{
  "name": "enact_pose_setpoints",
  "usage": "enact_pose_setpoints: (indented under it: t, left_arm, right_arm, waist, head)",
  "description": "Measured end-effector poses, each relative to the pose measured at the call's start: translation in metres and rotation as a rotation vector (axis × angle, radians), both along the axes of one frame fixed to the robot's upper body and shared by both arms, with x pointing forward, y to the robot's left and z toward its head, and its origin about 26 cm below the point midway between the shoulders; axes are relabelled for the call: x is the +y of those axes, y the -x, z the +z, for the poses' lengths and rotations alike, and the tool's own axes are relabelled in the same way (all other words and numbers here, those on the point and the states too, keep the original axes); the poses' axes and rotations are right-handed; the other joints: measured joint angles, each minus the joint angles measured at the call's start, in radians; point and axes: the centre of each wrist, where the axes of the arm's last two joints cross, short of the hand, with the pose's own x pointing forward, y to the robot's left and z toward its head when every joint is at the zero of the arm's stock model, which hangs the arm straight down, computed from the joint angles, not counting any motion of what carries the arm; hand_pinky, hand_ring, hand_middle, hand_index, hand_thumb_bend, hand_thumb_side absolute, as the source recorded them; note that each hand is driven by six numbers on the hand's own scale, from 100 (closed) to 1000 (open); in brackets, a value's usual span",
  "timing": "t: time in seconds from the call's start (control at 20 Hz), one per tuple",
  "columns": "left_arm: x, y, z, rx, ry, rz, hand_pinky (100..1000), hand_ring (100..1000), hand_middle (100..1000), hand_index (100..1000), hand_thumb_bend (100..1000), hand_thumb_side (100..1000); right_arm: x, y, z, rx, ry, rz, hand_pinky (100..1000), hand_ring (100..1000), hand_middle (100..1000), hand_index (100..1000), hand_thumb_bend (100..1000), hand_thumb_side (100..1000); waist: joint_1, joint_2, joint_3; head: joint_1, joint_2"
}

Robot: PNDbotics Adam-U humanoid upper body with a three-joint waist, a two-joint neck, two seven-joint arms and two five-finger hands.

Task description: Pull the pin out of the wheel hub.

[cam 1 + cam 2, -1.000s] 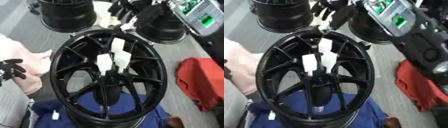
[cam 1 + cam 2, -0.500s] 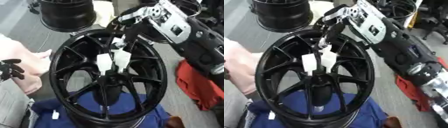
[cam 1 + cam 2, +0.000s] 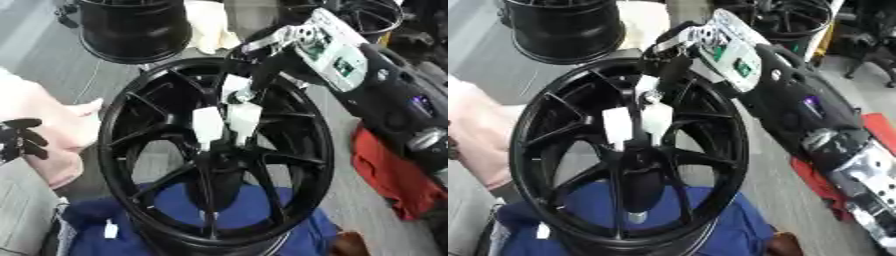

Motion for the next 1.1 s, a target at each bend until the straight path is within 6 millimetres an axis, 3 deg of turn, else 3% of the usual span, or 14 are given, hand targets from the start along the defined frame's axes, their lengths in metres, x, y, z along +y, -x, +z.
enact_pose_setpoints:
  t: [0.1,0.15,0.7,0.8,0.85,1.1]
  left_arm:
    - [0.0,0.0,0.0,0.0,0.0,0.0,752,593,600,862,100,765]
    - [0.0,0.0,0.0,0.0,0.0,0.0,753,593,600,862,100,765]
    - [0.0,0.0,0.0,0.0,-0.001,0.0,754,593,600,862,100,765]
    - [0.0,0.0,0.0,0.0,-0.001,0.0,754,593,600,862,100,765]
    - [0.0,0.0,0.0,0.0,-0.001,0.0,754,593,599,862,100,765]
    - [0.0,0.0,0.0,0.0,-0.001,0.0,754,593,599,862,100,765]
  right_arm:
    - [-0.001,-0.001,-0.001,0.001,0.0,-0.001,857,923,911,963,359,389]
    - [-0.001,-0.002,-0.001,0.001,0.0,0.0,812,867,838,925,350,375]
    - [-0.004,-0.007,-0.011,0.013,0.014,-0.029,642,668,655,758,323,336]
    - [-0.004,-0.008,-0.012,0.015,0.017,-0.033,642,668,655,758,323,336]
    - [-0.005,-0.008,-0.012,0.015,0.017,-0.033,622,631,581,682,311,335]
    - [-0.005,-0.007,-0.006,-0.004,0.004,-0.035,655,625,480,581,290,331]
  waist:
    - [0.0,0.0,0.0]
    - [0.0,0.0,0.0]
    - [0.001,0.002,0.0]
    - [0.002,0.002,0.0]
    - [0.002,0.002,0.0]
    - [0.002,0.003,0.0]
  head:
    - [-0.001,0.0]
    - [-0.001,0.0]
    - [-0.001,-0.001]
    - [-0.001,-0.001]
    - [-0.001,-0.001]
    - [-0.001,-0.001]
